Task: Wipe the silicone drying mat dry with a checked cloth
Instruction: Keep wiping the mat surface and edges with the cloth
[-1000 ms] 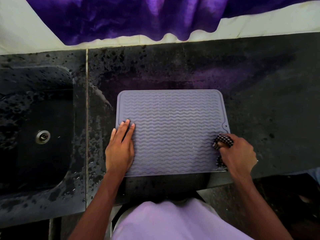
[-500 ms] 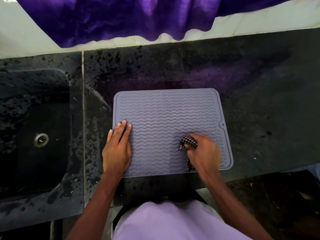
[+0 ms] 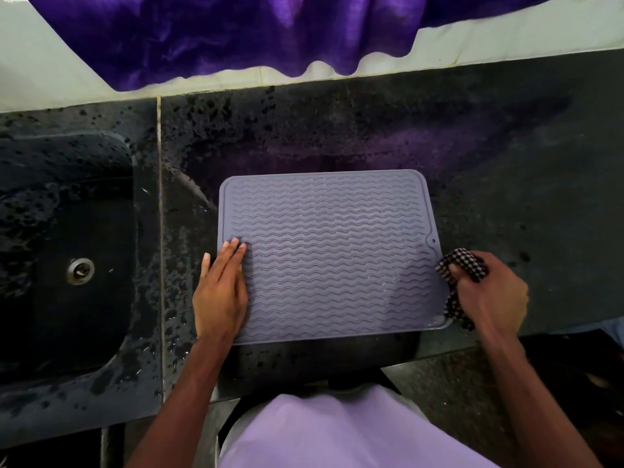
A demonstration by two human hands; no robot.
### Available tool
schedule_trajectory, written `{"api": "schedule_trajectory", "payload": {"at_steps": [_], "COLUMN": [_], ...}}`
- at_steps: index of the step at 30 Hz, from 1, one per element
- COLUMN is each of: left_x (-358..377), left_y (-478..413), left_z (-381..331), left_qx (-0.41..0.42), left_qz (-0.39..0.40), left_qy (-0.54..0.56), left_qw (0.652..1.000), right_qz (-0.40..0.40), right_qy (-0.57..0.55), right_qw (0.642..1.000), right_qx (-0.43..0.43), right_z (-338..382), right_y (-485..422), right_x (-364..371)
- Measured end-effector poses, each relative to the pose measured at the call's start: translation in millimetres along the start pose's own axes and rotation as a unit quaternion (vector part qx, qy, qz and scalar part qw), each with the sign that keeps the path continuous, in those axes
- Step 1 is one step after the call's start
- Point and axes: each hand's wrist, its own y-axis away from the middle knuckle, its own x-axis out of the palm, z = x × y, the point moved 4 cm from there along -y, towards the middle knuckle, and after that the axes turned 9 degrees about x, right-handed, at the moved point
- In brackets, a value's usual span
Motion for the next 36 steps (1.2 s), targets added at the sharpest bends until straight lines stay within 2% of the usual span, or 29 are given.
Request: {"api": "schedule_trajectory", "payload": {"at_steps": [3,5,10,14,18,23,32,36], "left_x": [-6.3,-10.5,-14.6,-16.2,-17.8,-18.5,-12.0,-8.3], "left_y": [7.7,11.9,13.3,14.9,15.9,16.2,16.5,15.0], "left_z": [8.6,13.8,19.6,25.3,23.1,23.9,20.8,15.2], "left_qx": [-0.030,-0.019,0.010,0.023,0.028,0.045,0.060,0.010], "left_qz": [-0.020,-0.007,0.050,0.060,0.048,0.036,0.028,0.016], "left_qy": [0.013,0.005,-0.011,-0.012,-0.007,-0.034,-0.042,0.010], "left_qw": [0.999,1.000,0.999,0.998,0.998,0.998,0.997,1.000], "right_qz": [0.064,0.121,0.235,0.246,0.194,0.166,0.078,0.066], "right_qy": [-0.047,-0.063,-0.007,0.043,0.124,0.149,0.159,0.162], "right_qw": [0.994,0.982,0.909,0.866,0.826,0.837,0.927,0.939], "right_qx": [-0.069,-0.130,-0.344,-0.433,-0.514,-0.500,-0.331,-0.296], "right_z": [13.2,29.7,89.1,140.7,158.5,145.5,74.3,60.0], "right_y": [21.3,43.8,121.6,164.4,194.1,184.7,106.2,92.3], "right_x": [12.2,35.0,104.4,132.9,150.3,145.9,98.6,86.4]}}
